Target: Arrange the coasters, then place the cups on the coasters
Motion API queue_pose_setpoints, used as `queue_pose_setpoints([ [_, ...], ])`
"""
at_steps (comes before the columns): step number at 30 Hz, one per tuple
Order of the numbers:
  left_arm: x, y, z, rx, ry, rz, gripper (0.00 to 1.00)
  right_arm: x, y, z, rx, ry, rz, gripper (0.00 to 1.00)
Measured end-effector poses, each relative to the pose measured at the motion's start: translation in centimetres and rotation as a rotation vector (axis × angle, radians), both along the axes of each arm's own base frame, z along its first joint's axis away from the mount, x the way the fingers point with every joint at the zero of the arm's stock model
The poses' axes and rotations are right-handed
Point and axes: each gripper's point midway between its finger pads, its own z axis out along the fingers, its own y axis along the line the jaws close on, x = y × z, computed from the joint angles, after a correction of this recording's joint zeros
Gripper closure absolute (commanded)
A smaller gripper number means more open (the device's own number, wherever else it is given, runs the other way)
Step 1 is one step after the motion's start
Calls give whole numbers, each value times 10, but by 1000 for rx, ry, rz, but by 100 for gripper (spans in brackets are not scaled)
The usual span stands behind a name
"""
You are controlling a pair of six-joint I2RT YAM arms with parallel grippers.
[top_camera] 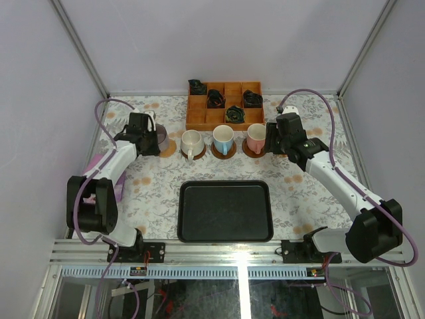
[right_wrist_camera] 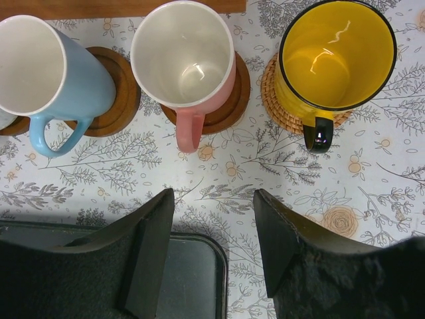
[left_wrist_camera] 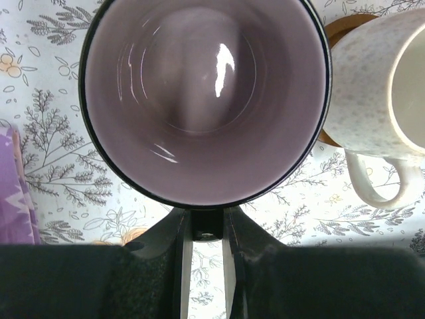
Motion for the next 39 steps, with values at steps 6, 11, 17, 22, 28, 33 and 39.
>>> queue_pose_setpoints([
  [6, 6, 4, -10, -20, 16, -39, 100, 0, -1, 0, -5, -2, -6, 42],
  [11, 10, 1, -16, -31, 32, -59, 100, 0, -1, 0, -5, -2, -5, 42],
  [17, 21, -2, -5, -44, -1, -70, 100, 0, -1, 0, -5, -2, -6, 42],
  [22, 22, -3, -4, -47, -3, -70, 100, 0, -1, 0, -5, -2, -5, 42],
  [28, 20, -2, -7, -46, 14, -63, 100, 0, -1, 0, -5, -2, -5, 42],
  [33, 18, -1, -9, -36, 24, -54, 100, 0, -1, -1, -4, 0, -5, 42],
  [39, 18, -4, -9, -38, 27, -53, 100, 0, -1, -1, -4, 0, -4, 42],
])
